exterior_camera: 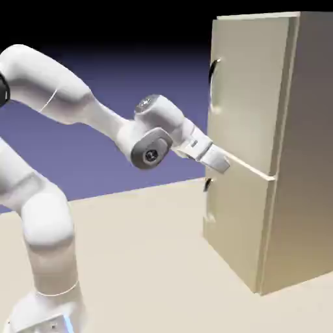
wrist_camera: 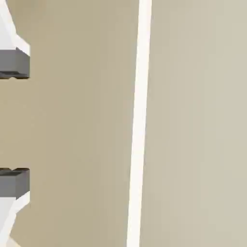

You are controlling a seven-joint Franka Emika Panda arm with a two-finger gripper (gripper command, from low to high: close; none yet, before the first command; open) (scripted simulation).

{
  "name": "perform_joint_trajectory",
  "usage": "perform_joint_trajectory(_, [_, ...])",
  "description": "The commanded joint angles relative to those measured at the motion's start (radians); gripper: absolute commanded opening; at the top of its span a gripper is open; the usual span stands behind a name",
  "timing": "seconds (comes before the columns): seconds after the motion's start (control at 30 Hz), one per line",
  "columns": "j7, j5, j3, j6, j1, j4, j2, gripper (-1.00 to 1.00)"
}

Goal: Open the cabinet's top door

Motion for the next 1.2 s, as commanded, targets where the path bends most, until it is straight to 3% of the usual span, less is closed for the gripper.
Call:
perform_joint_trajectory(0.0, [0.040, 0.044, 0.021, -0.002, -0.018, 0.008, -0.013, 0.00])
perform_joint_trajectory(1.17, [1.435, 1.566, 0.759, -0.075, -0.653, 0.305, -0.475, 0.00])
